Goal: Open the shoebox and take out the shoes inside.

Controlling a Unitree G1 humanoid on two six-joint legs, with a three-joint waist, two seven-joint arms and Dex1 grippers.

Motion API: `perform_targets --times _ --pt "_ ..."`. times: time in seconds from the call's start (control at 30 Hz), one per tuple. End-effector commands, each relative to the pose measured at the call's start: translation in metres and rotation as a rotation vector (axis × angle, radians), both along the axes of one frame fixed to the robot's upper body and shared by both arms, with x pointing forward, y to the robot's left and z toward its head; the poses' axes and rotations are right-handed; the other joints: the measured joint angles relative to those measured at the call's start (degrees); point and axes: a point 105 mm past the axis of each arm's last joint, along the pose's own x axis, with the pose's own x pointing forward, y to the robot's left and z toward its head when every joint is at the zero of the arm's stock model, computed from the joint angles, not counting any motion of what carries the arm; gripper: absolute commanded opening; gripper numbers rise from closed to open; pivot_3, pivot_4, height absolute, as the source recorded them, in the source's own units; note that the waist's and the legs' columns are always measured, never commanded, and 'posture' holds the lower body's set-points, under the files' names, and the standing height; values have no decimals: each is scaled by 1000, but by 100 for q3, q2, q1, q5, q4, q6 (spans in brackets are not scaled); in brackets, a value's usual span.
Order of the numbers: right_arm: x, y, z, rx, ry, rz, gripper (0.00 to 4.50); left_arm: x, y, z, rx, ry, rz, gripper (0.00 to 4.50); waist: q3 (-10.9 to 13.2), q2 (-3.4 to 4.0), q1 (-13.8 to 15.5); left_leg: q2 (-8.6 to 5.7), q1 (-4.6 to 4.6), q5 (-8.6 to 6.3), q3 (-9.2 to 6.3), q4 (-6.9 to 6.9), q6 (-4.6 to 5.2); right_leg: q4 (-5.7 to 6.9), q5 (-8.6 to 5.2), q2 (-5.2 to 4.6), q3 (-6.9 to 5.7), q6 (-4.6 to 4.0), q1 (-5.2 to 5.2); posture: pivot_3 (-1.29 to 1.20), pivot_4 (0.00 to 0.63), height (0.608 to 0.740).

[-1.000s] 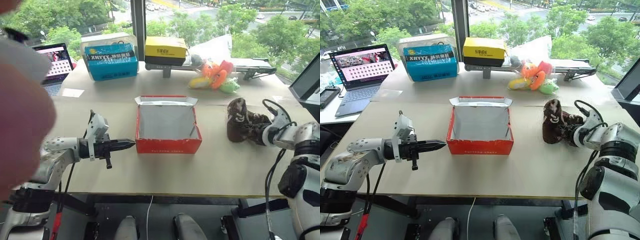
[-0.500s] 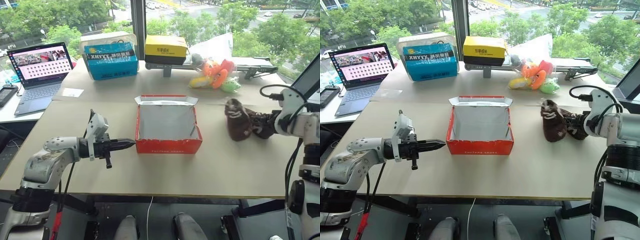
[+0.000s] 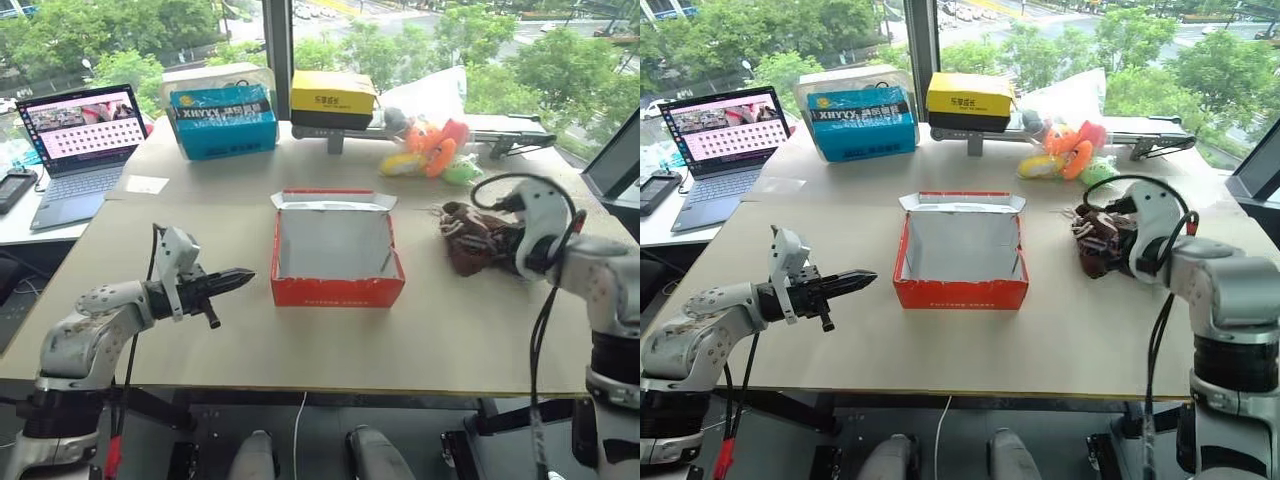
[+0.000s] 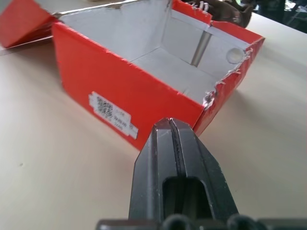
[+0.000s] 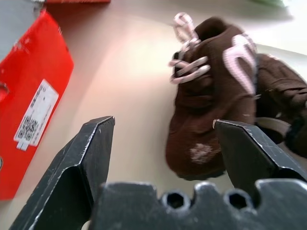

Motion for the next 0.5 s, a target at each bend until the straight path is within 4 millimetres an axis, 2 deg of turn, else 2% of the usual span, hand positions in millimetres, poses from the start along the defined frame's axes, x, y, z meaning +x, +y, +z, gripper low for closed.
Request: perform_targets --times 0.03,0.13,0.23,0.33,0.4,0.5 --pt "-19 27 7 31 -62 136 3935 8 23 12 -32 -89 159 0 0 0 28 2 0 0 0 0 0 0 0 1 0 0 0 0 150 716" --pt "-28 24 -19 29 -6 84 3935 18 47 8 -42 -145 363 0 -1 -1 56 3 1 0 -1 0 0 2 -1 1 -1 0 0 0 150 716" --pt "-36 16 -46 -28 16 8 3935 23 75 -11 -33 -131 566 0 -5 -7 76 2 3 0 0 1 0 -1 0 0 -1 1 5 0 150 716" --pt "-38 5 -61 -65 -33 -117 3935 24 95 -25 -37 -135 721 0 -5 -7 79 1 3 0 1 2 0 0 1 -1 -1 1 3 0 150 716" --pt "-40 -6 -74 -149 -58 -231 3935 19 101 -37 -18 -123 782 0 -6 -7 76 1 2 0 1 4 -1 0 4 -1 -1 2 2 0 150 716" --pt "-43 -10 -83 -207 -109 -322 3935 16 107 -50 -28 -110 851 0 -11 -11 75 1 3 -1 2 6 -2 -3 6 -2 0 -2 2 0 150 716"
